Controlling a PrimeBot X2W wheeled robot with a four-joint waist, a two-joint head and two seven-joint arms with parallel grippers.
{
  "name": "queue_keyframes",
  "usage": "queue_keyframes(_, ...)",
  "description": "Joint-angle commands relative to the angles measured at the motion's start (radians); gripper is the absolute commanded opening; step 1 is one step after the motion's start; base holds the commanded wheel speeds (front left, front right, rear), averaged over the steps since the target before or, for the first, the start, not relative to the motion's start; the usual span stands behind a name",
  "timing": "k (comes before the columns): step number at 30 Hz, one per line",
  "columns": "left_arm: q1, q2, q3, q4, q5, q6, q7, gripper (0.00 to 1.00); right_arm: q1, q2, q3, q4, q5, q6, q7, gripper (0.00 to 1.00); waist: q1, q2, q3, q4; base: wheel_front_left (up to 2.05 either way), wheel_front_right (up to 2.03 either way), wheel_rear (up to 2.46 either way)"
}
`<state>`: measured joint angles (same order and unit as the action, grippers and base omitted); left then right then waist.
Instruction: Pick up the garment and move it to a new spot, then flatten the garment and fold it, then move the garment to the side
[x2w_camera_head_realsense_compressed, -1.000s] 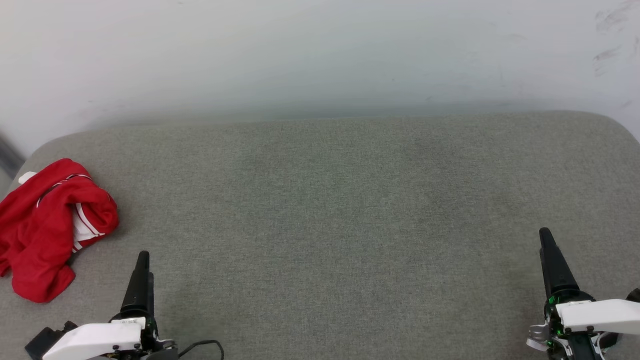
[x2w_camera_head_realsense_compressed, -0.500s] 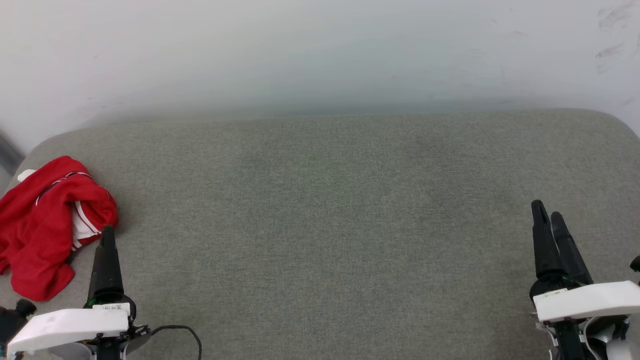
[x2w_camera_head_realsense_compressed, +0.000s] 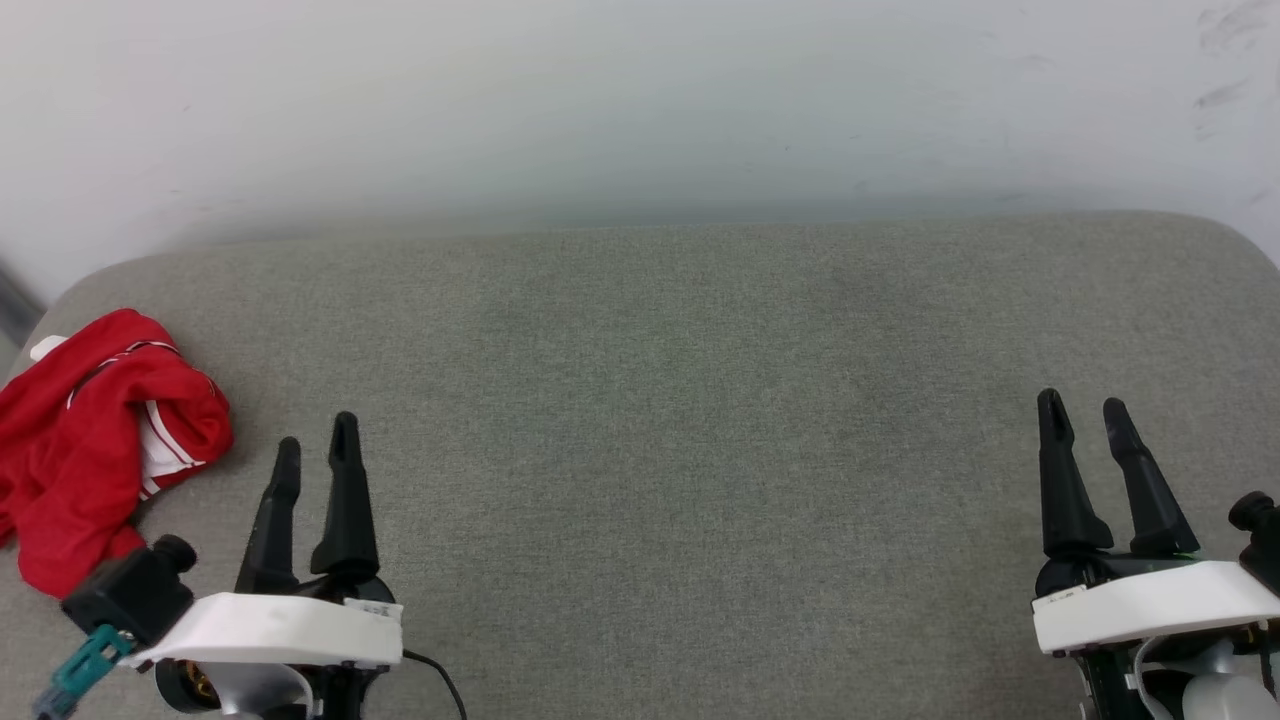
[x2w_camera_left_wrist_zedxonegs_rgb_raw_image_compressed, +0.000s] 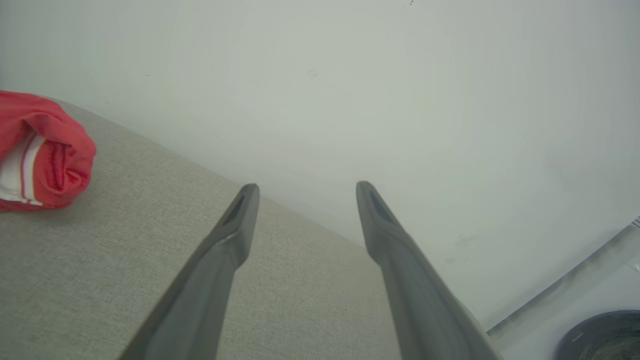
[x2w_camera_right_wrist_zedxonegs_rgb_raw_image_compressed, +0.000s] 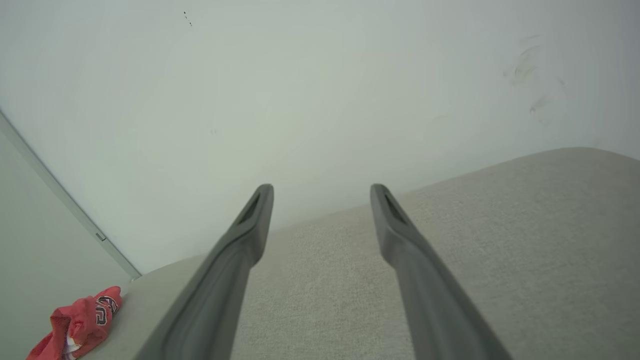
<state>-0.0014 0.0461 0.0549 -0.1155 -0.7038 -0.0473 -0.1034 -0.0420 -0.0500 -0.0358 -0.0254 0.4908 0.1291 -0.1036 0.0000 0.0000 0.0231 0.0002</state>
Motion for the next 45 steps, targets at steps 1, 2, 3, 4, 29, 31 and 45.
queue_keyframes(1,0.007,0.004,-0.024,-0.014,0.063,0.014,-0.011,1.0,0.0,-0.001,0.003,-0.02,-0.051,0.002,-0.011,1.0,0.0,0.0,0.0,-0.001,0.0,0.0,0.0)
queue_keyframes(2,0.011,0.004,-0.037,-0.009,0.086,0.023,-0.015,1.0,0.002,-0.001,0.004,-0.019,-0.069,0.002,-0.014,1.0,0.0,0.0,0.0,-0.001,0.0,0.0,0.0)
queue_keyframes(3,0.012,0.004,-0.048,-0.004,0.108,0.031,-0.018,1.0,0.004,-0.001,0.004,-0.017,-0.087,0.002,-0.016,1.0,0.0,0.0,0.0,-0.001,0.0,0.0,0.0)
queue_keyframes(4,0.013,0.008,-0.061,-0.001,0.13,0.039,-0.02,1.0,0.006,-0.001,0.005,-0.015,-0.103,0.002,-0.02,1.0,0.0,0.0,0.0,-0.002,0.0,0.0,0.0)
queue_keyframes(29,-0.009,0.169,-0.384,0.001,0.38,0.333,-0.085,1.0,0.027,-0.001,0.037,-0.029,-0.438,0.002,-0.085,1.0,0.0,0.0,0.004,-0.009,0.0,0.0,0.0)
queue_keyframes(31,-0.005,0.163,-0.378,-0.007,0.375,0.33,-0.089,1.0,0.029,-0.001,0.036,-0.034,-0.446,0.002,-0.089,1.0,0.0,0.0,0.005,-0.009,0.0,0.0,0.0)
queue_keyframes(45,0.067,0.048,-0.203,0.008,0.416,0.108,-0.117,1.0,0.054,-0.001,0.025,-0.006,-0.352,0.001,-0.118,1.0,0.0,0.0,0.007,-0.011,0.0,0.0,0.0)
